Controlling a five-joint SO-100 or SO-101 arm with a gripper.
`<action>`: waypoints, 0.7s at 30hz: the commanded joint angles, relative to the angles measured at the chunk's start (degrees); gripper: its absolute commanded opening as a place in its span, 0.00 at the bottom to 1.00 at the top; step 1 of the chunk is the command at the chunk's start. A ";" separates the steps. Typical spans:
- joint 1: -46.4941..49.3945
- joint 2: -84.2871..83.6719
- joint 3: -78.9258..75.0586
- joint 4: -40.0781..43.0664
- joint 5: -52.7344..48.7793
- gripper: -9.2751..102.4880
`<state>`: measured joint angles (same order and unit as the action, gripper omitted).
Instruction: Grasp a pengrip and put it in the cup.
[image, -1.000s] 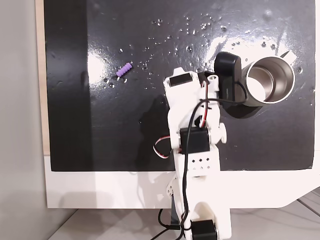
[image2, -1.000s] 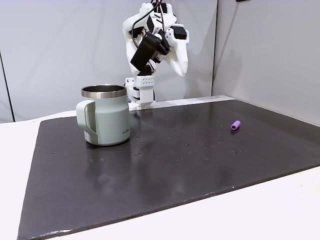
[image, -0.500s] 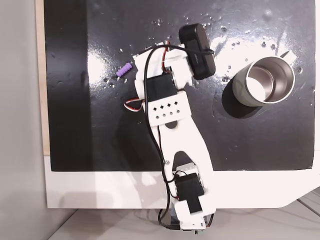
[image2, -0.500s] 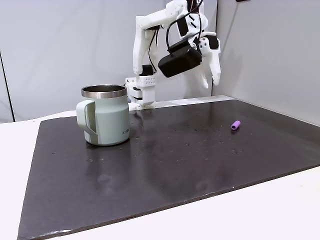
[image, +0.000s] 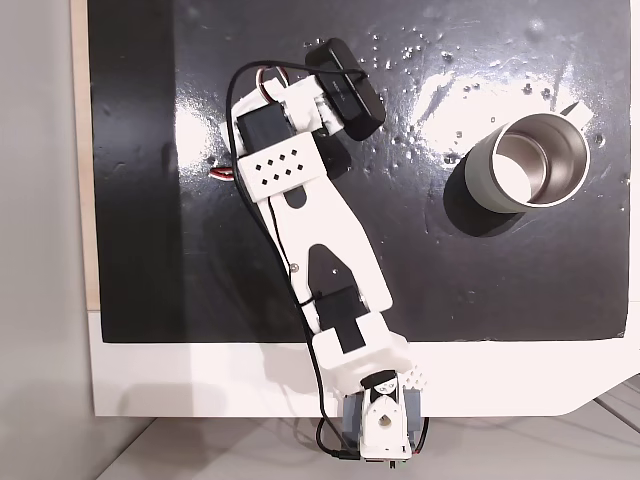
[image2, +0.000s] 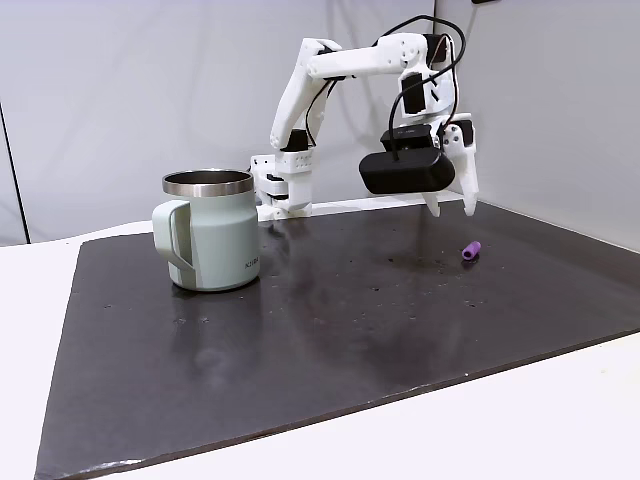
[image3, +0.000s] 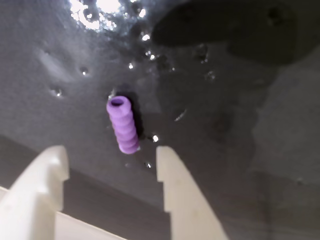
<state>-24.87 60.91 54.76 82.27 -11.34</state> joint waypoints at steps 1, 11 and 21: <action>-0.70 -1.93 -7.03 0.70 -0.70 0.24; -1.49 -15.03 -18.98 3.25 -1.67 0.24; -5.10 -24.26 -28.56 4.92 -3.43 0.24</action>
<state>-29.00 36.65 31.20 86.40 -14.06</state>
